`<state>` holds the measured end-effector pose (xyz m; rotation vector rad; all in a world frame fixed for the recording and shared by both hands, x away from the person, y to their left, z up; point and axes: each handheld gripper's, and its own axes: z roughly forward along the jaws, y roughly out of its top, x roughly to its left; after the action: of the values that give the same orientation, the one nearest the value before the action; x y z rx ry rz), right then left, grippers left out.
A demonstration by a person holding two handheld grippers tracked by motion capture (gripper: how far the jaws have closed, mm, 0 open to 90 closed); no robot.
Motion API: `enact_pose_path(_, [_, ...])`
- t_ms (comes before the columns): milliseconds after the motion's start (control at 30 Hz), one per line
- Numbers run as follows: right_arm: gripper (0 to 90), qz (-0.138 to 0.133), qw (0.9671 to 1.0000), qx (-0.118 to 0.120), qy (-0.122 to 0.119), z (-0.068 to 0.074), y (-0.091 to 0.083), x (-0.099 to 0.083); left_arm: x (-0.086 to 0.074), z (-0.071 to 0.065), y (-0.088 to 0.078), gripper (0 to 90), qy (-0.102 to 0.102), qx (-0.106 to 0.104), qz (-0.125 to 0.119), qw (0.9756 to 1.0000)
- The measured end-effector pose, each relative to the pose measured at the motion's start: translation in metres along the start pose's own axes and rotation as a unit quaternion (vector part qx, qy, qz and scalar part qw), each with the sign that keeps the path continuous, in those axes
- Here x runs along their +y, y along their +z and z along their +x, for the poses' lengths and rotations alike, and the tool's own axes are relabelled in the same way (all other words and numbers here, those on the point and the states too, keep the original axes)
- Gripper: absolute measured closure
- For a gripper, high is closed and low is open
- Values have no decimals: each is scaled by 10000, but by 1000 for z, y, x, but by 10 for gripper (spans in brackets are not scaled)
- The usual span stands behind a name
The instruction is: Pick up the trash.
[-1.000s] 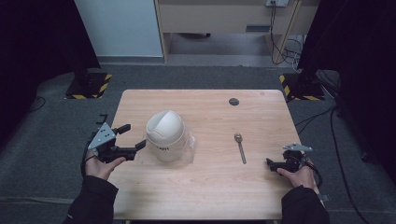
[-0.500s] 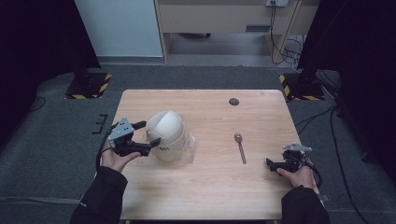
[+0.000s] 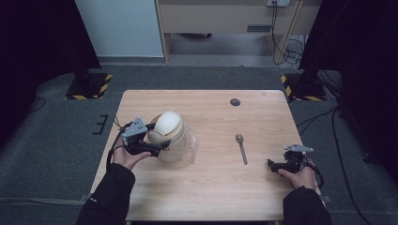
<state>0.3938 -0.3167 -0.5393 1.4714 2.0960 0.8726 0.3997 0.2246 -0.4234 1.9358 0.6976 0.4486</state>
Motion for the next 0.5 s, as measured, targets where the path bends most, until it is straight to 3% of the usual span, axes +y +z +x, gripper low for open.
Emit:
enact_pose_path(267, [8, -1, 10000, 2, 0, 0, 0, 0, 0, -2, 1, 95, -15, 30, -5, 10000])
enact_pose_path(500, [79, -48, 10000, 63, -37, 1, -1, 1, -2, -4, -17, 111, -10, 223, -148, 9996])
